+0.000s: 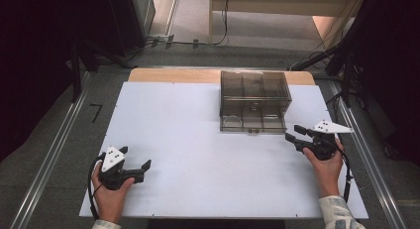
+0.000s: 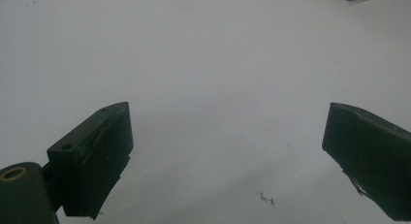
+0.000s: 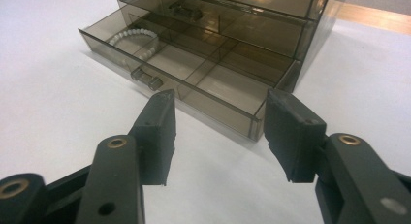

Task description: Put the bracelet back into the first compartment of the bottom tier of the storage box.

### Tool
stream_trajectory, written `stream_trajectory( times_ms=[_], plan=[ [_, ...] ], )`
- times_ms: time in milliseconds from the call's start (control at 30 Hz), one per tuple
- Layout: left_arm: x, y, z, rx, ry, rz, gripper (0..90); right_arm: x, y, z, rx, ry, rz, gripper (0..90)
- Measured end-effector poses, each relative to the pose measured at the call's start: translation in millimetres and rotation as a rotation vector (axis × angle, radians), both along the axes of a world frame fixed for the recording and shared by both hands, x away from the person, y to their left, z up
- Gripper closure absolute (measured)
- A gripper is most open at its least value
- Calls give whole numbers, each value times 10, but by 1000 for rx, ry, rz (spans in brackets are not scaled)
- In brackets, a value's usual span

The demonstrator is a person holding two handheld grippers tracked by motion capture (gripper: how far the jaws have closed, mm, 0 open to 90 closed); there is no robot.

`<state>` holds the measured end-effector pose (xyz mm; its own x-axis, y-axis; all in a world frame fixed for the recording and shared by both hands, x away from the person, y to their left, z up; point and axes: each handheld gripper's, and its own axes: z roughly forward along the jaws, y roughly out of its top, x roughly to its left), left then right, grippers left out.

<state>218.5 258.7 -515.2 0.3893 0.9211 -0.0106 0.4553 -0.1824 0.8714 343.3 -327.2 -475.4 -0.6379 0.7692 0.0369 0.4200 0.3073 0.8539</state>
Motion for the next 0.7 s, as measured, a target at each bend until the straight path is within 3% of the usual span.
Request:
stream_trajectory(
  times_ms=[700],
  plan=[
    [0, 0, 0, 0, 0, 0, 48, -88, -196, -86, -4, 4, -16, 365]
  ],
)
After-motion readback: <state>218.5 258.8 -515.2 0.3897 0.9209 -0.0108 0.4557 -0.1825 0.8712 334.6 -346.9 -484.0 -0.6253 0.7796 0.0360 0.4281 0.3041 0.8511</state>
